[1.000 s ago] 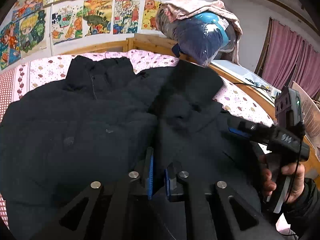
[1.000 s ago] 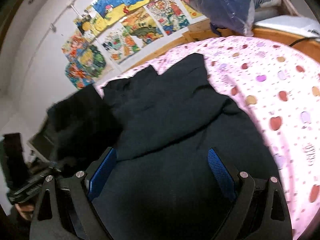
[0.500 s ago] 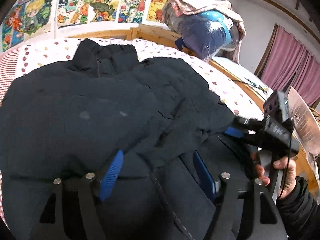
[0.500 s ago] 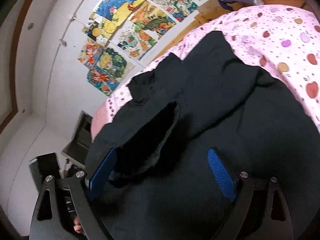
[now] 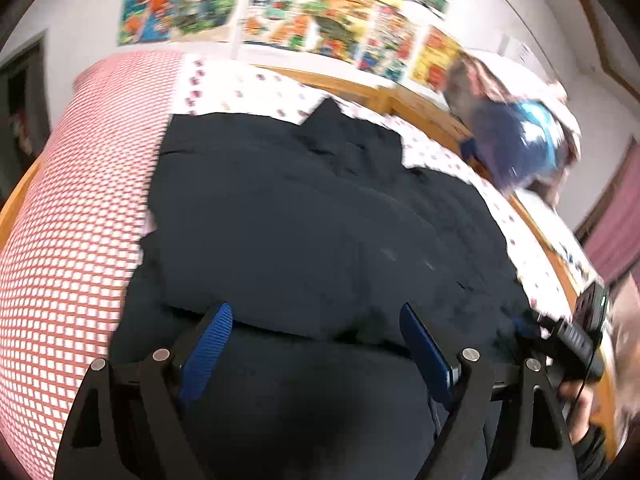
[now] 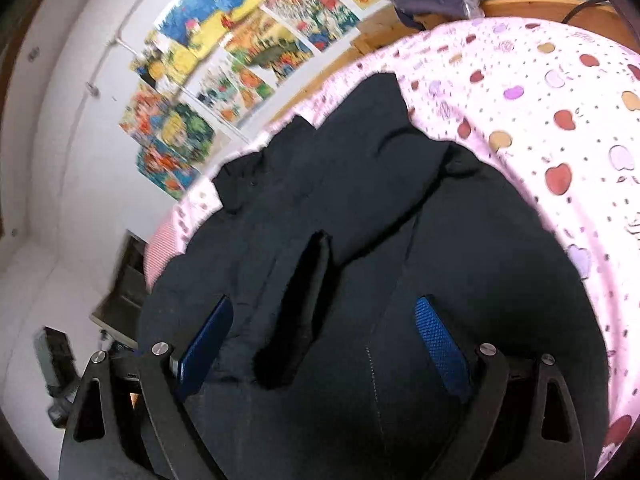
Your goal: Fold large clothes
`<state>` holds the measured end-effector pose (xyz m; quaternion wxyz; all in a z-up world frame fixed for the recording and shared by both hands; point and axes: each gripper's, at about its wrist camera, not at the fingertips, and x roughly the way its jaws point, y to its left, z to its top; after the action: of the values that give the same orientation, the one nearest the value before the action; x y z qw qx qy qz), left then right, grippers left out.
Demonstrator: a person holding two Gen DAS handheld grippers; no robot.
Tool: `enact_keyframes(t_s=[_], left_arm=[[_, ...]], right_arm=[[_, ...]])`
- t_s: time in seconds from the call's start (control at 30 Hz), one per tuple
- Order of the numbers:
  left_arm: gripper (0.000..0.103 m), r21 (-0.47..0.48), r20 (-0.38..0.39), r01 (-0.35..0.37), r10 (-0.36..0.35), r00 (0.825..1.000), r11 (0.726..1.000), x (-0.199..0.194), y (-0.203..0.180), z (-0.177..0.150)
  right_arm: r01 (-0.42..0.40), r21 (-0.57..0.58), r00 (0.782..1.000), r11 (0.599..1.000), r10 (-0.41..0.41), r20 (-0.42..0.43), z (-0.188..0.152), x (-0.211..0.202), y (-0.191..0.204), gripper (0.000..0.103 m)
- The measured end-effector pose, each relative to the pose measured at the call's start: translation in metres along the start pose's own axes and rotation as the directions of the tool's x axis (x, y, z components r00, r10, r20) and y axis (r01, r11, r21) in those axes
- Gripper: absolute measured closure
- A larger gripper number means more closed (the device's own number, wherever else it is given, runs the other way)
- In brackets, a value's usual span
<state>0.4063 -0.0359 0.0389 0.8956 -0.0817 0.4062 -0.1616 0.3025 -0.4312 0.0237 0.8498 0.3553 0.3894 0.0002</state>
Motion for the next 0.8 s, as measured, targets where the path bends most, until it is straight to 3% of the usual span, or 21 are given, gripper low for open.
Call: enact_keyframes(t_s=[0.2, 0.37, 0.4, 0.47, 0.63, 0.8], left_arm=[[0.008, -0.158, 0.051, 0.009, -0.001, 0.999, 0.987, -0.011, 0.048, 0.008], [0.007, -0.204, 0.08, -0.028, 0.045, 0.996, 0.979, -0.02, 0.077, 0.01], [0.007, -0.199, 0.086, -0.043, 0.061, 0.994, 0.979, -0.021, 0.08, 0.011], [0.007, -0.191, 0.092, -0.065, 0.084, 0.992, 0.979, -0.022, 0.085, 0.012], [0.007, -0.134, 0.096, -0.08, 0.093, 0.991, 0.988, -0.014, 0.077, 0.017], [0.007, -0.035, 0.133, -0.109, 0.113, 0.985, 0.993, -0.003, 0.052, 0.032]], right_arm=[[0.045, -0.111, 0.997, 0.993, -0.051, -0.05, -0.005, 0.02, 0.025, 0.016], [0.006, -0.111, 0.995, 0.994, -0.017, -0.102, -0.014, 0.022, 0.028, 0.07], [0.024, -0.123, 0.994, 0.992, -0.036, -0.099, -0.016, 0.02, 0.03, 0.073], [0.054, -0.168, 0.995, 0.984, -0.066, -0.071, -0.016, 0.014, 0.037, 0.093], [0.09, -0.287, 0.996, 0.954, -0.081, 0.045, 0.007, -0.017, 0.065, 0.097], [0.19, -0.337, 0.976, 0.922, -0.14, 0.168, 0.039, -0.033, 0.081, 0.097]])
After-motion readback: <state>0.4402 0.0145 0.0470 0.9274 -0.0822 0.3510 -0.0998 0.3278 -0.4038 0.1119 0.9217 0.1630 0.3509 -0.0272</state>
